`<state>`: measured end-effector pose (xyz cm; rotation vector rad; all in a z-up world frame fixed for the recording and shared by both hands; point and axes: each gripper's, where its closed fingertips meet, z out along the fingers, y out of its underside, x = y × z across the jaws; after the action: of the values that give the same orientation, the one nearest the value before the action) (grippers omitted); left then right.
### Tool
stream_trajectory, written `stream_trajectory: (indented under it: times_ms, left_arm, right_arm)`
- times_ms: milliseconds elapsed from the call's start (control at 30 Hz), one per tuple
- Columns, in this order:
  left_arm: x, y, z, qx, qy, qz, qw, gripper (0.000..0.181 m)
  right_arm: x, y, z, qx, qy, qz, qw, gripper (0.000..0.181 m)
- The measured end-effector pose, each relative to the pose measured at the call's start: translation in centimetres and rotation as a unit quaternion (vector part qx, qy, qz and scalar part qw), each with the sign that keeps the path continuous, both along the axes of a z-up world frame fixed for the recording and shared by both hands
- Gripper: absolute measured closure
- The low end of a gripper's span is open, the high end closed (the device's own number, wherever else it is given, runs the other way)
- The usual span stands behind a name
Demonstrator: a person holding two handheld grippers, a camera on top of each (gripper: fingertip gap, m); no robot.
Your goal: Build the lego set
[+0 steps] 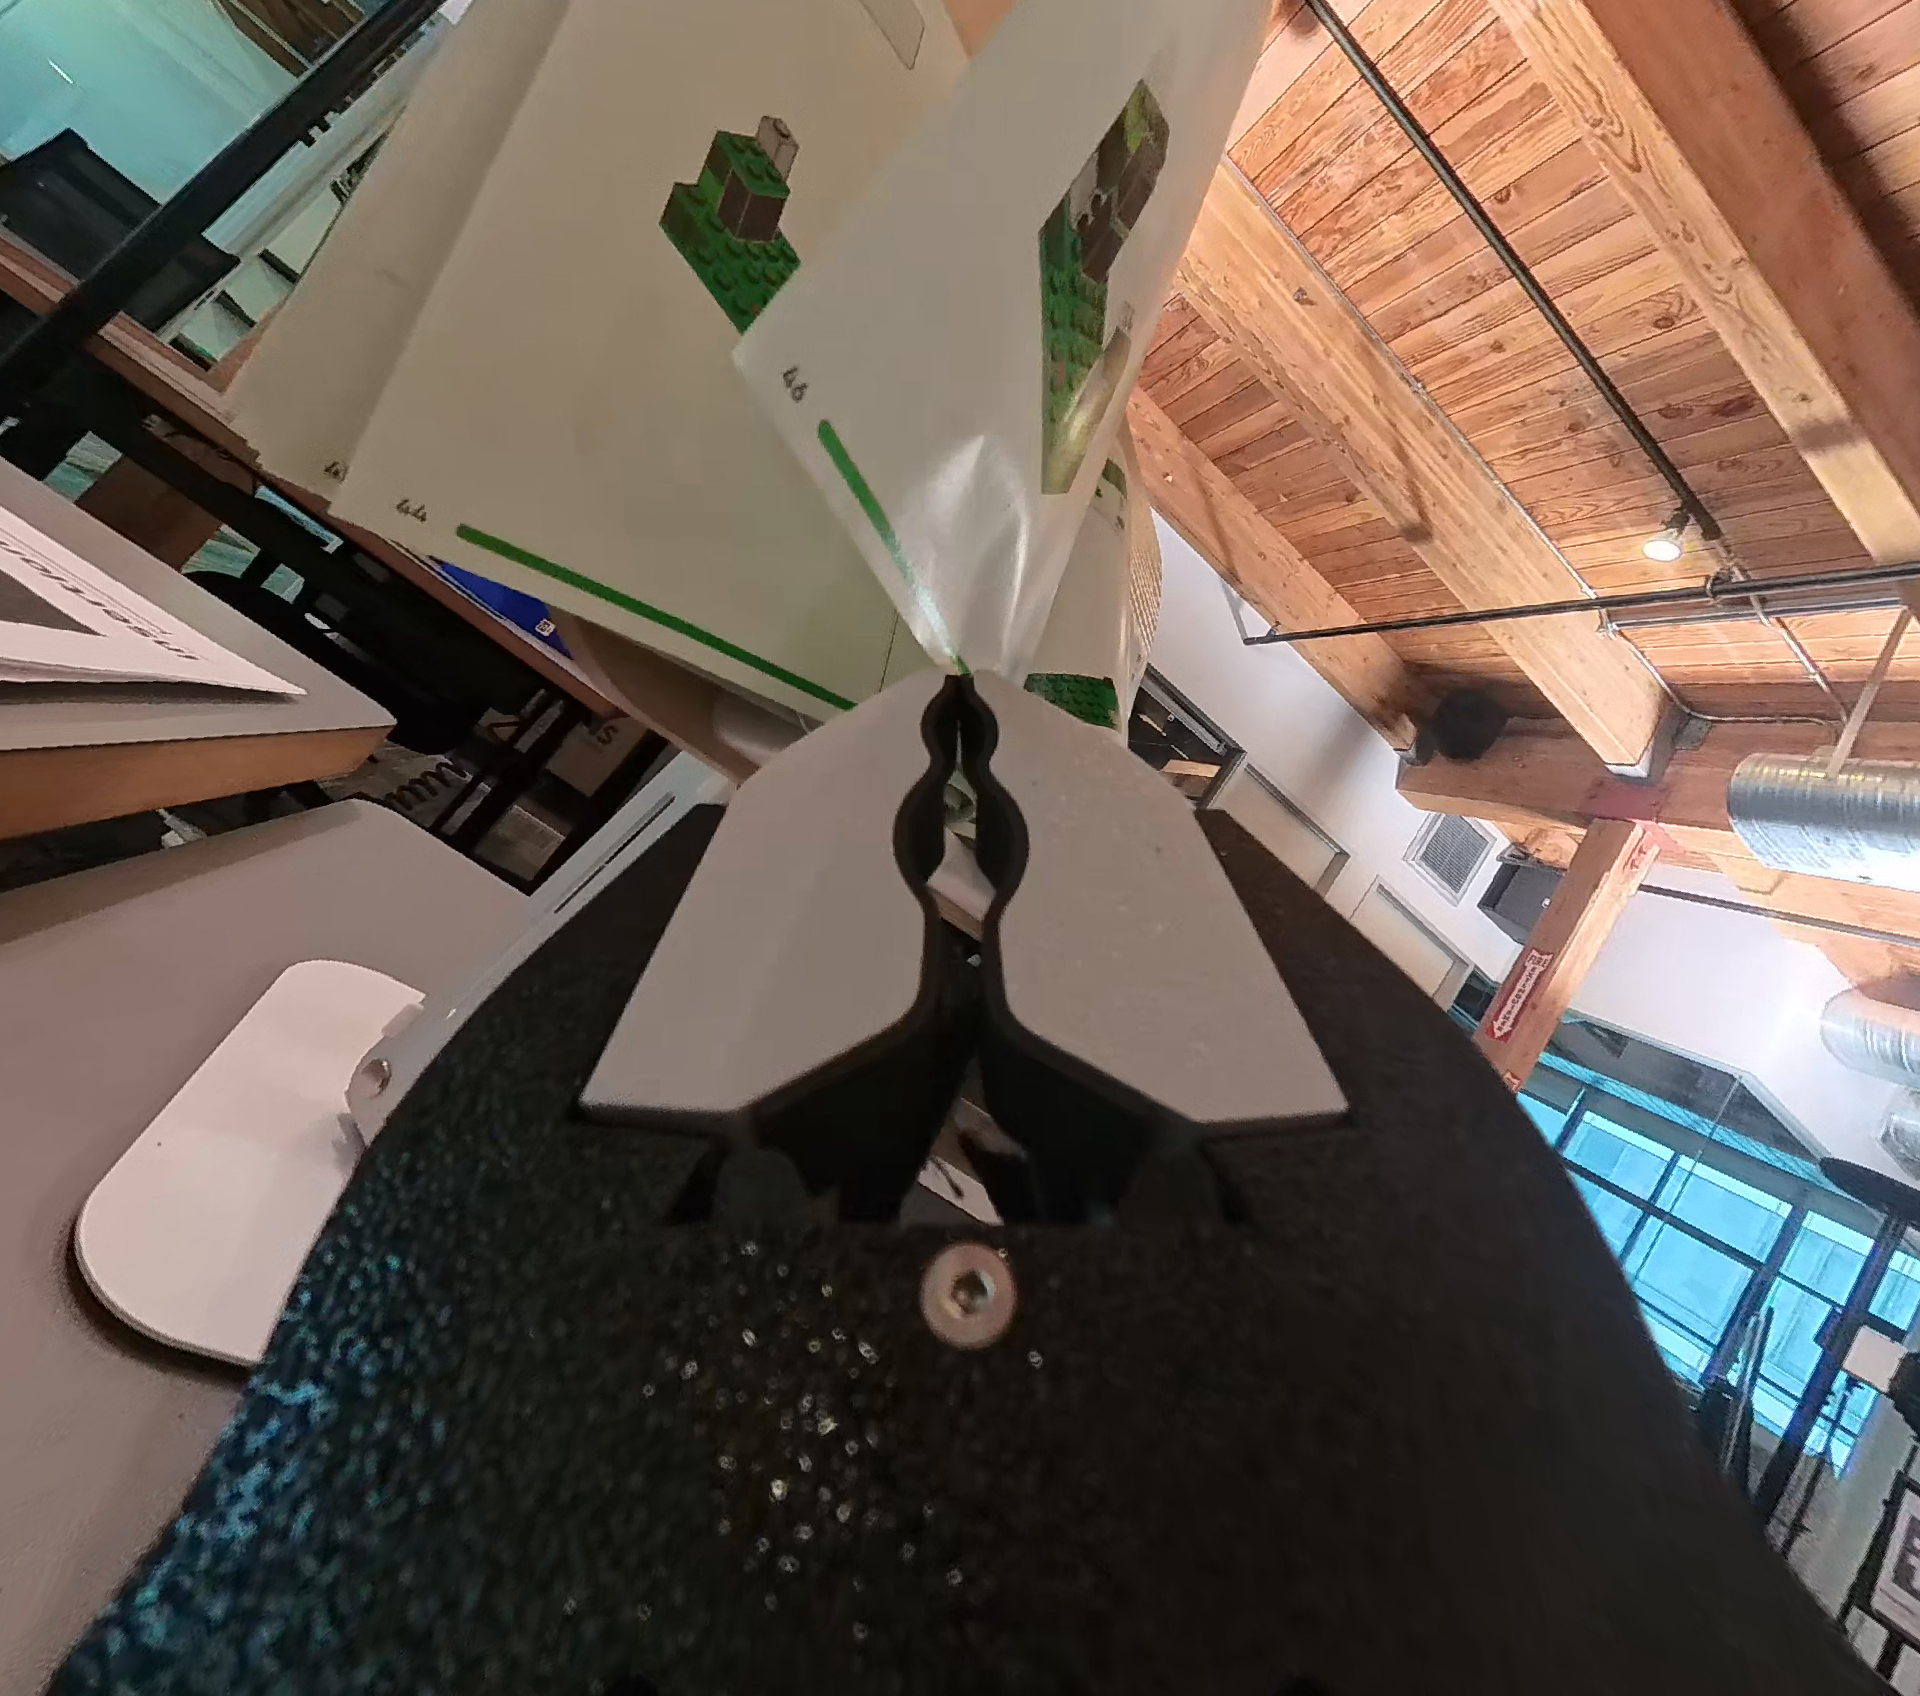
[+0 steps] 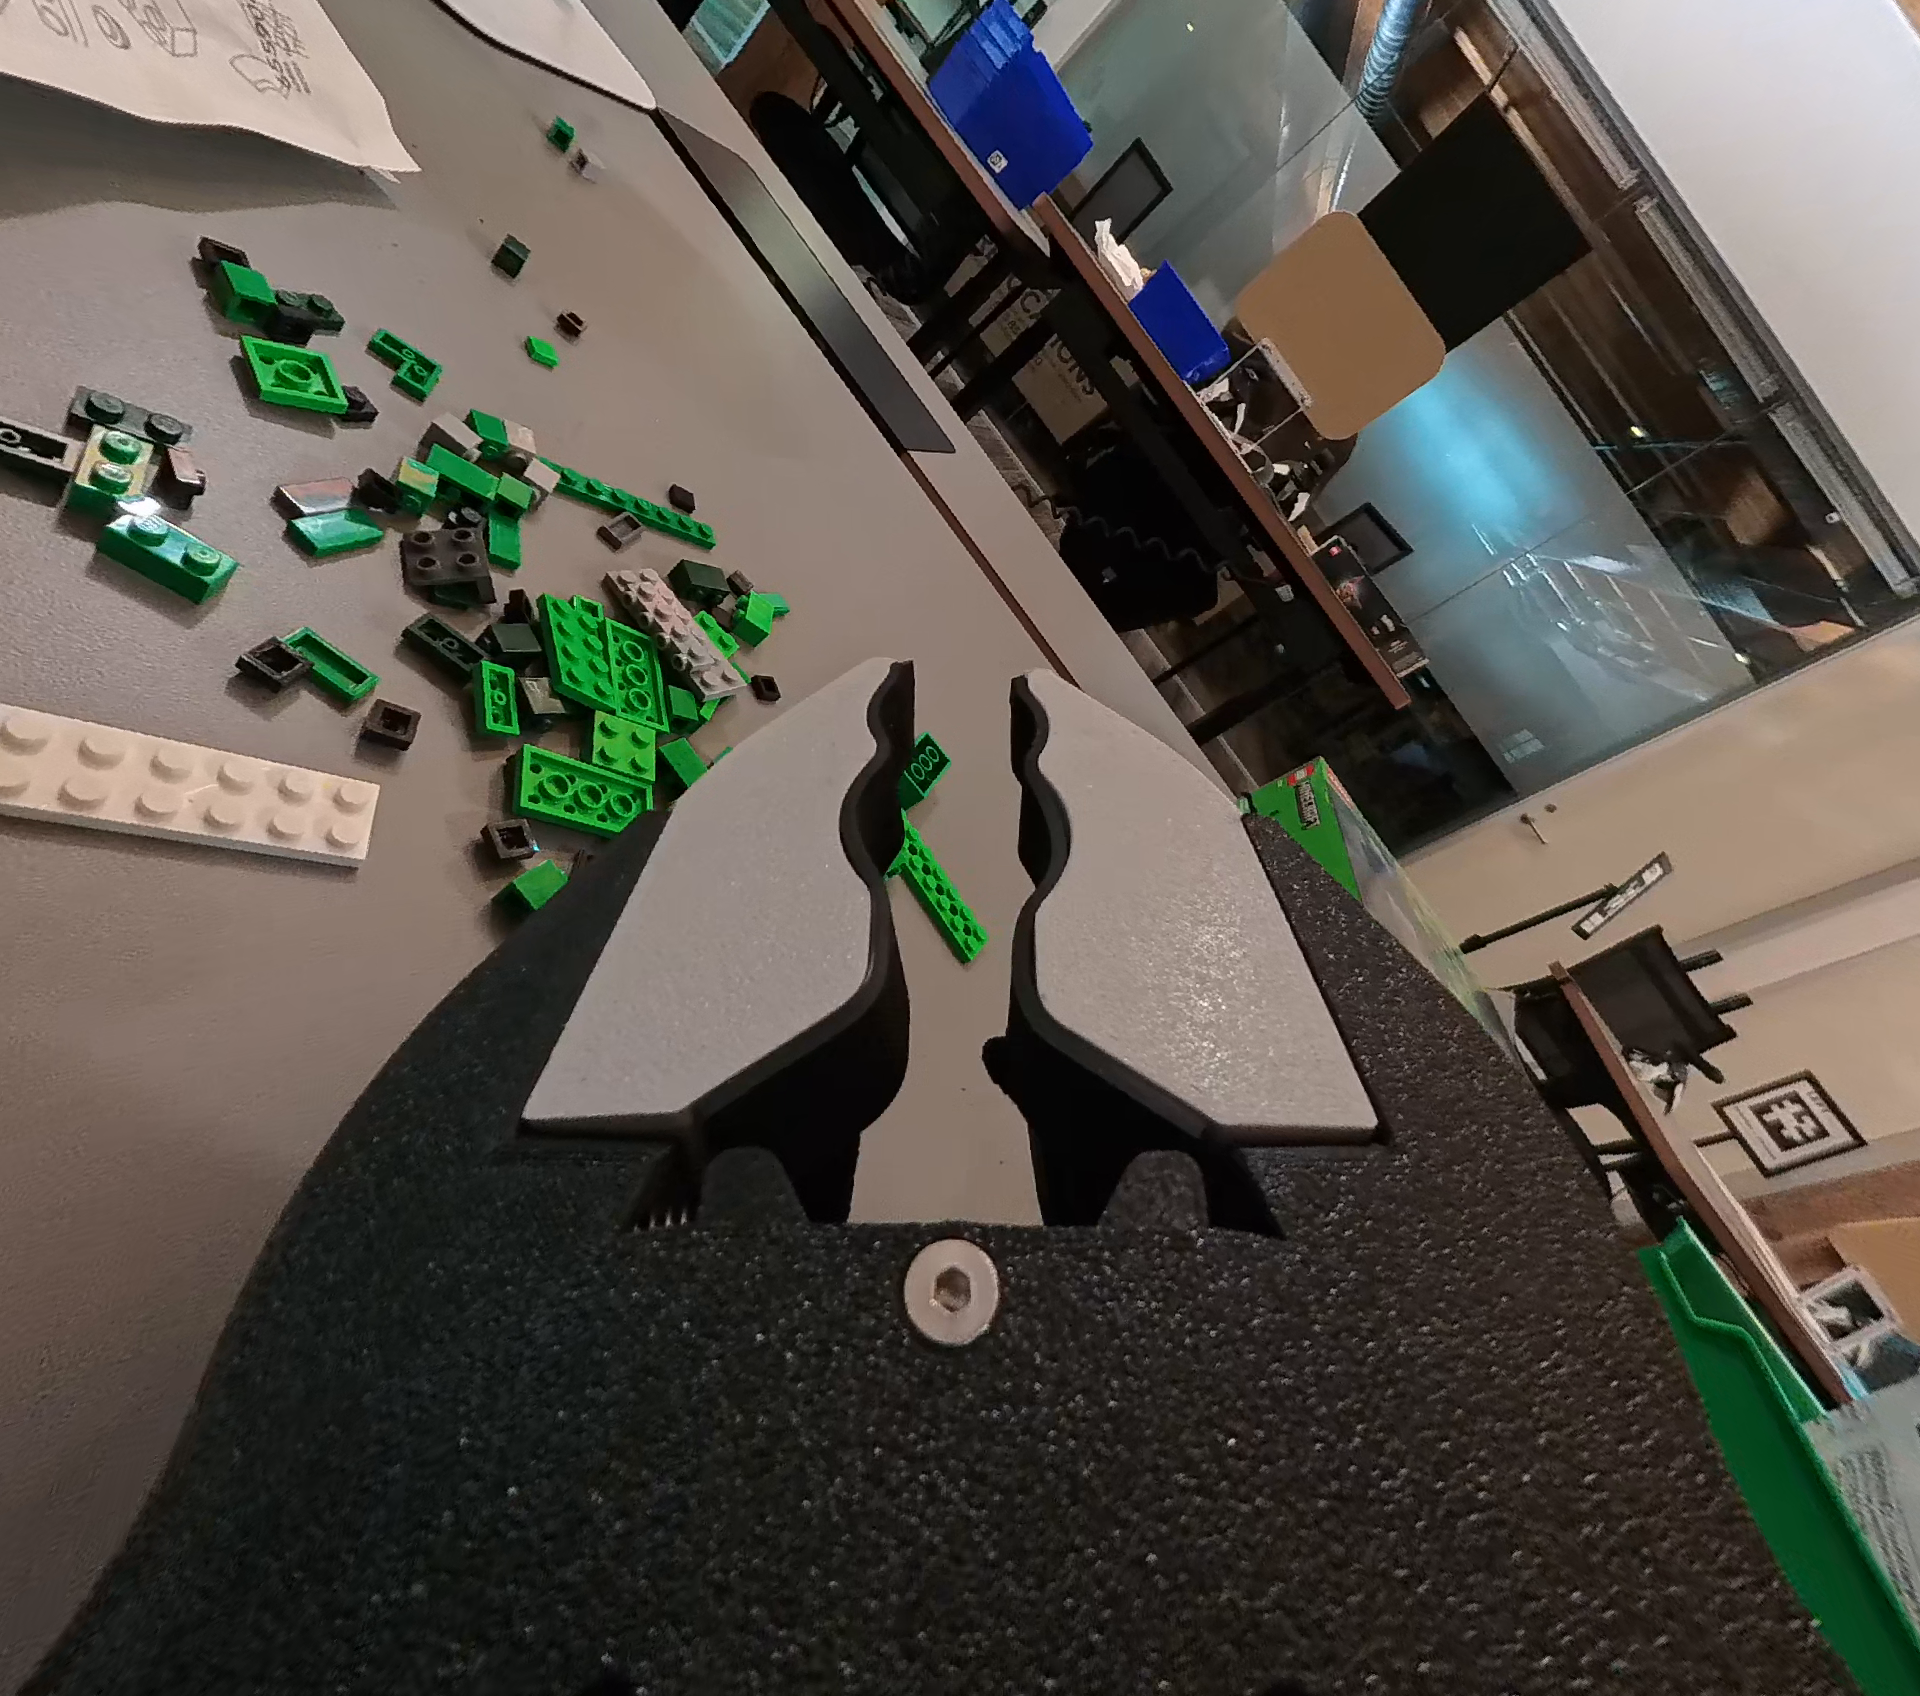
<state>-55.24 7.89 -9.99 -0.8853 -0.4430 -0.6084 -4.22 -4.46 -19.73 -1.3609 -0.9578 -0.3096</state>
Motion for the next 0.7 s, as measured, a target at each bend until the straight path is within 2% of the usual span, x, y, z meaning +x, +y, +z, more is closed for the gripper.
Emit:
stream_trajectory:
  times_ms: [33, 700]
  left_arm:
    - [-0.01, 0.03, -0.05, 0.0, -0.001, -0.001, 1.0, 0.181]
    - [-0.76, 0.39, -0.57, 0.001, -0.038, -0.028, 0.999, 0.181]
  right_arm:
    - [0.01, 0.0, 0.02, 0.0, 0.001, 0.0, 1.0, 0.164]
    - [-0.01, 0.02, -0.07, -0.002, 0.003, 0.0, 1.0, 0.164]
